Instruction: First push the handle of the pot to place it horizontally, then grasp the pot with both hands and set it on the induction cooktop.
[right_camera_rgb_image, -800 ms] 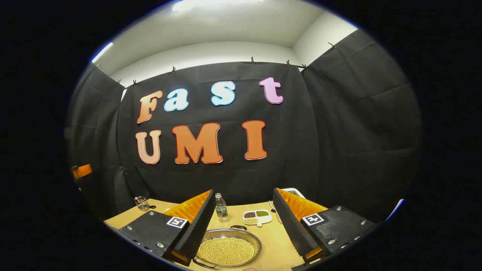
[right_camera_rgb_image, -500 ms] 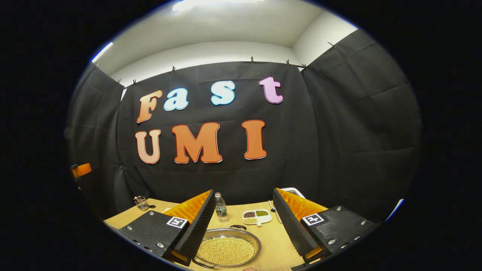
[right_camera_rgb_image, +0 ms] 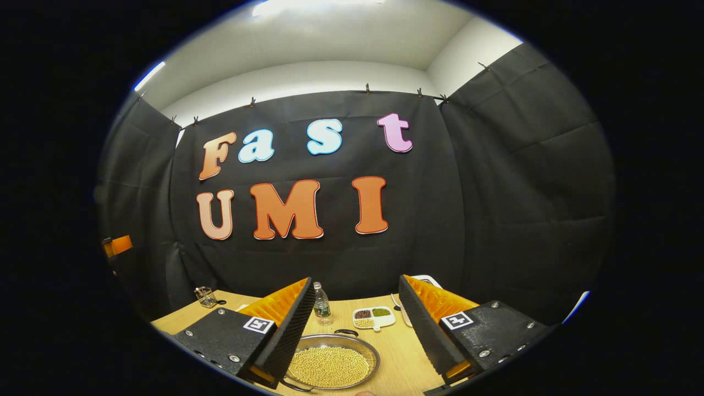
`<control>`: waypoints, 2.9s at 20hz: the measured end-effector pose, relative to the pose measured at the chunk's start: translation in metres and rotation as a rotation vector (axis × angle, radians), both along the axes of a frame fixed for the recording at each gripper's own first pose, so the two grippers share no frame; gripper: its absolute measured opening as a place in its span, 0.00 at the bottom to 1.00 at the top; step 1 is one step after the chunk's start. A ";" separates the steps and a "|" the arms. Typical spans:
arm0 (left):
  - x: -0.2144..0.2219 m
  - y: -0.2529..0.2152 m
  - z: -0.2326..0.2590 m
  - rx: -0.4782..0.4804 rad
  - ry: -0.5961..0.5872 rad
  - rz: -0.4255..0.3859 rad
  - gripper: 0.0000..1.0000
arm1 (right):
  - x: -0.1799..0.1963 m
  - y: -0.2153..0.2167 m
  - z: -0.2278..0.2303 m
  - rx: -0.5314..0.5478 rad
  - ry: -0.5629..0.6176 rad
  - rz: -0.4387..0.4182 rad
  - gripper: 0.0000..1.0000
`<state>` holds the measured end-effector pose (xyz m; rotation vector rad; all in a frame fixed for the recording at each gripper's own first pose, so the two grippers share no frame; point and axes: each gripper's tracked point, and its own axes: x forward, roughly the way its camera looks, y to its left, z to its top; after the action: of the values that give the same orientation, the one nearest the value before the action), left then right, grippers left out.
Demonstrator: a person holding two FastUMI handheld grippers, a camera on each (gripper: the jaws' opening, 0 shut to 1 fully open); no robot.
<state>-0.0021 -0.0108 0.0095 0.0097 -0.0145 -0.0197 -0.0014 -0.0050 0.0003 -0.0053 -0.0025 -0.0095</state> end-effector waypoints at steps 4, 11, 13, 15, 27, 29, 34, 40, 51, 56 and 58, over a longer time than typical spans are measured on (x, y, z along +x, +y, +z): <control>0.000 -0.002 -0.003 -0.008 0.012 -0.009 0.97 | 0.000 0.000 -0.002 -0.008 0.004 0.000 0.95; -0.004 -0.008 0.001 -0.005 0.008 -0.025 0.97 | 0.000 -0.004 -0.006 -0.009 0.012 -0.012 0.94; -0.007 -0.007 0.001 -0.004 0.004 -0.024 0.97 | 0.000 -0.006 -0.009 -0.012 0.021 -0.020 0.90; -0.008 -0.006 0.002 -0.004 0.003 -0.021 0.97 | 0.000 -0.008 -0.010 -0.014 0.018 -0.027 0.81; -0.009 -0.003 -0.002 -0.013 0.017 -0.029 0.97 | -0.003 -0.018 -0.032 0.017 0.043 -0.039 0.06; -0.009 0.000 -0.003 -0.015 0.020 -0.028 0.97 | -0.005 -0.024 -0.038 0.027 0.049 -0.055 0.00; -0.009 0.004 -0.007 -0.026 0.027 -0.024 0.97 | -0.010 -0.032 -0.061 0.023 0.081 -0.079 0.00; -0.008 0.011 -0.016 -0.029 0.050 -0.028 0.97 | -0.015 -0.037 -0.100 0.013 0.156 -0.090 0.00; -0.007 0.023 -0.021 -0.032 0.053 -0.015 0.97 | -0.034 -0.025 -0.174 -0.005 0.302 -0.071 0.00; -0.007 0.023 -0.019 -0.039 0.048 -0.018 0.97 | -0.047 -0.016 -0.211 -0.006 0.381 -0.053 0.00; -0.006 0.022 -0.022 -0.038 0.050 -0.019 0.97 | -0.053 -0.011 -0.230 -0.009 0.420 -0.041 0.00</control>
<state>-0.0077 0.0112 -0.0120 -0.0290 0.0350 -0.0386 -0.0540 -0.0157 -0.2293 -0.0166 0.4173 -0.0492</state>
